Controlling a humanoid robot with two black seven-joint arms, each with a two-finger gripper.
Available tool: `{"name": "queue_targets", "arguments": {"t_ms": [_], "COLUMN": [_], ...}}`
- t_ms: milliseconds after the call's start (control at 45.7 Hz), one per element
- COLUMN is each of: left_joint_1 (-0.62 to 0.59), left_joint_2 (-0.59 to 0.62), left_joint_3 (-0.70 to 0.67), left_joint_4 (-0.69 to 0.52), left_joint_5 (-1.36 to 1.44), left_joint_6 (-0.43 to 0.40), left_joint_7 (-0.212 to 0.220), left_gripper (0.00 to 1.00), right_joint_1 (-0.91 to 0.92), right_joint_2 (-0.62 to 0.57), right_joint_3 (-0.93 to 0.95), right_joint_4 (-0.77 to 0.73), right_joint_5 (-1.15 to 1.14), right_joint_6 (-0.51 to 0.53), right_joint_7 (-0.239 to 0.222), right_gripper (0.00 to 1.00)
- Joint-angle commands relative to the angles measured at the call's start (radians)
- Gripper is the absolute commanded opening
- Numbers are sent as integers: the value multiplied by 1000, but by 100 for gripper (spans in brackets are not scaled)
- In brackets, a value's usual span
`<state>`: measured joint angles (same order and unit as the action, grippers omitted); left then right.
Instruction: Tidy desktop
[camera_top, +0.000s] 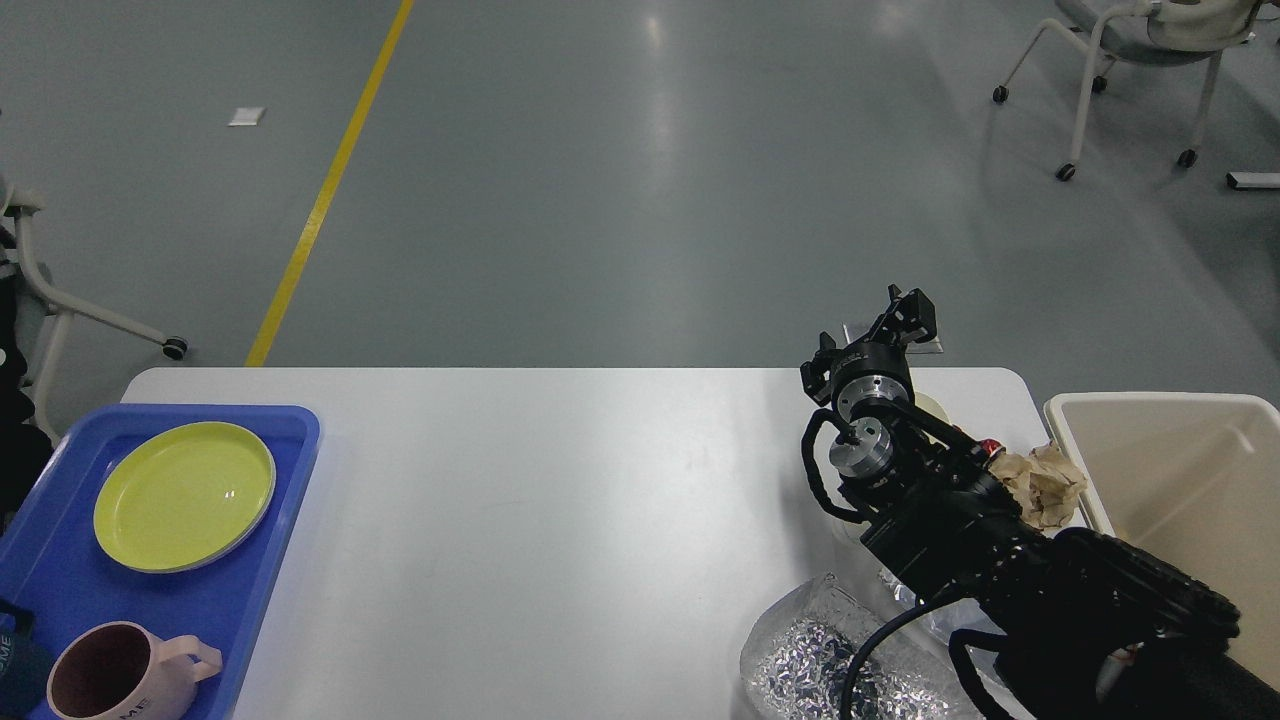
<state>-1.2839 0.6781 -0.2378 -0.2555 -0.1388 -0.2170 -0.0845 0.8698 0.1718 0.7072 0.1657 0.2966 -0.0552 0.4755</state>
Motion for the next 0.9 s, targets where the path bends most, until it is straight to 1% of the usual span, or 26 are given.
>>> {"name": "queue_targets", "arguments": {"t_ms": [0, 88, 197, 503, 678, 722, 766, 875], "left_joint_1": [15, 31, 37, 87, 97, 101, 110, 124], "left_joint_2": [-2, -2, -9, -129, -209, -229, -248, -285], "left_joint_3": [-104, -175, -219, -247, -273, -284, -293, -302], "left_joint_4": [5, 6, 5, 5, 5, 7, 6, 7], "left_joint_5": [-2, -1, -1, -2, -2, -2, -1, -2], "left_joint_6": [4, 4, 4, 4, 4, 4, 4, 5], "left_joint_7": [0, 0, 0, -17, -21, -31, -49, -112], "left_gripper": [96, 96, 96, 97, 97, 97, 97, 97], "right_joint_1": [0, 0, 0, 0, 0, 0, 0, 0], "right_joint_2": [0, 0, 0, 0, 0, 0, 0, 0], "right_joint_3": [0, 0, 0, 0, 0, 0, -2, 0], "right_joint_4": [0, 0, 0, 0, 0, 0, 0, 0], "right_joint_5": [-1, -1, 1, 1, 1, -1, 1, -1], "right_joint_6": [0, 0, 0, 0, 0, 0, 0, 0], "right_joint_7": [0, 0, 0, 0, 0, 0, 0, 0], "right_gripper": [100, 100, 100, 100, 100, 100, 100, 100]}}
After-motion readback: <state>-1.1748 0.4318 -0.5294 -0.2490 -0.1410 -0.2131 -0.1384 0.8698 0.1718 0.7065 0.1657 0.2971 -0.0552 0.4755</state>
